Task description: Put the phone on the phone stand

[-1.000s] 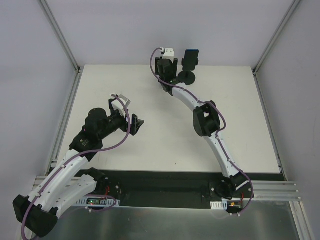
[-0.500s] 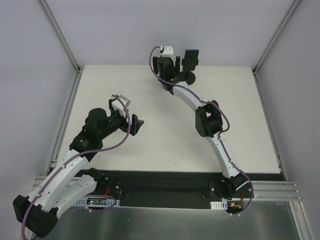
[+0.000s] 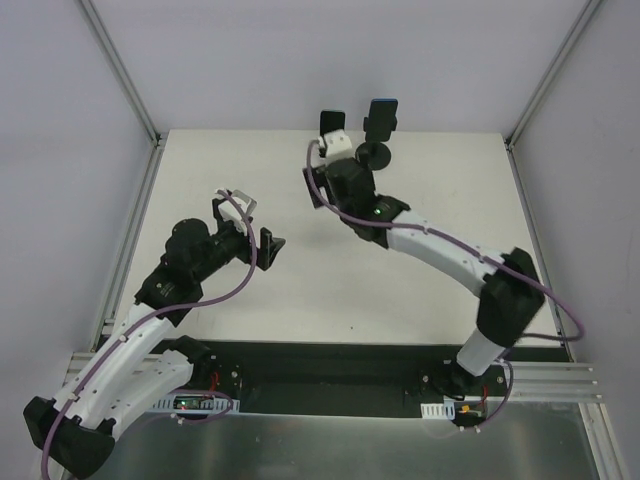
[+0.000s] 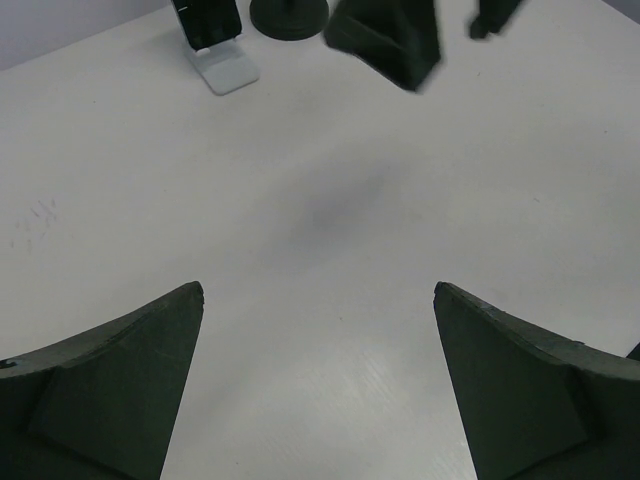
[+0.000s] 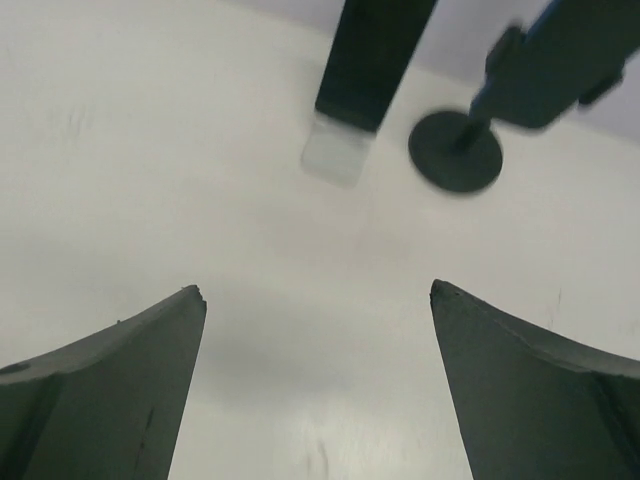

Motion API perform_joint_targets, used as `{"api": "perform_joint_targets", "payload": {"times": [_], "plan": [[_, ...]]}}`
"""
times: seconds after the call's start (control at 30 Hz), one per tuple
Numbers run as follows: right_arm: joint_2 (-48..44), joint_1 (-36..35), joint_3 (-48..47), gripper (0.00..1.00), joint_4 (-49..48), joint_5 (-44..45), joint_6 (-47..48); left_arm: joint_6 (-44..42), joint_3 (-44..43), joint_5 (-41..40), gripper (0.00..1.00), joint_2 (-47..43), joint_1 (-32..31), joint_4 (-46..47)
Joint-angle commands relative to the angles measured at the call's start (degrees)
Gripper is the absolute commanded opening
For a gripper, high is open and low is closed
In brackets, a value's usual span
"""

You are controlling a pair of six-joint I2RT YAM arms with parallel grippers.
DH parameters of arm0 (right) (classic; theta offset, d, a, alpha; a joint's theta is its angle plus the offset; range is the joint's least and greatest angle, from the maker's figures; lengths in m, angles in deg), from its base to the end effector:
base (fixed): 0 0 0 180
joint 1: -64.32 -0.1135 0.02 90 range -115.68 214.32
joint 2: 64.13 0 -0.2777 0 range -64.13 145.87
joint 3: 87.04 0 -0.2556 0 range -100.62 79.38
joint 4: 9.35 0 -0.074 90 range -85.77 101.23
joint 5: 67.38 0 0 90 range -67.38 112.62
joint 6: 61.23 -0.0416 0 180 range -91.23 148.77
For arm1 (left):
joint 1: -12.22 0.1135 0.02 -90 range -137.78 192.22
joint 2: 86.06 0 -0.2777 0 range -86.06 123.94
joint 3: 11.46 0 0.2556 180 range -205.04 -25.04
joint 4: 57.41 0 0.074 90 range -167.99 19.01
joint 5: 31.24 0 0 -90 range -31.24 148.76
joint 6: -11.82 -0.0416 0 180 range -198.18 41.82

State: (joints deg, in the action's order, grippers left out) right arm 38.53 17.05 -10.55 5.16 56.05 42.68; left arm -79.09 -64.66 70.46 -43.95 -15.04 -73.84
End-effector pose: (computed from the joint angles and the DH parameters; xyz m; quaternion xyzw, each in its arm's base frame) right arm 0.3168 0.3092 0.3626 -0.2302 0.7386 -0.0467 0.6319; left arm 0.1553 -0.0895 0.3382 0.2455 0.6966 -0.2261 0.6351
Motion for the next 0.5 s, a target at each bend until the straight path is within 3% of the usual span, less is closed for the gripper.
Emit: {"api": "perform_joint_targets", "payload": {"times": [0.0,0.03,0.1,0.2,0.27,0.3,0.4,0.47], "plan": [[-17.7,0.7,22.9,0.96,7.4,-5.0,-8.0,-0.5,-0.5,-3.2,0.97,-1.9,0.5,1.5],[-25.3,0.7,30.8,0.96,8.6,-5.1,-9.2,0.2,-0.5,-3.6,0.97,-2.0,0.5,1.7],[-33.7,0.5,36.4,0.96,14.3,-3.3,-12.6,0.7,-0.3,-3.4,0.98,-2.5,0.4,2.0],[-55.3,0.6,43.4,0.96,23.7,-1.9,-13.4,4.4,-0.6,-2.0,0.98,-3.0,0.5,2.7],[-63.8,0.6,44.0,0.96,29.6,-1.2,-13.6,7.6,-1.9,-0.6,0.98,-4.1,0.5,2.7],[-71.5,0.6,43.5,0.96,30.8,-1.9,-12.8,8.9,-2.3,0.0,0.98,-4.7,0.5,2.7],[-83.1,0.6,38.9,0.96,32.6,-3.8,-10.8,13.1,-6.0,2.1,0.99,-7.9,0.5,2.2],[-85.7,0.6,33.8,0.96,34.1,-3.4,-9.9,15.0,-11.6,2.5,0.99,-10.3,0.5,1.8]]}}
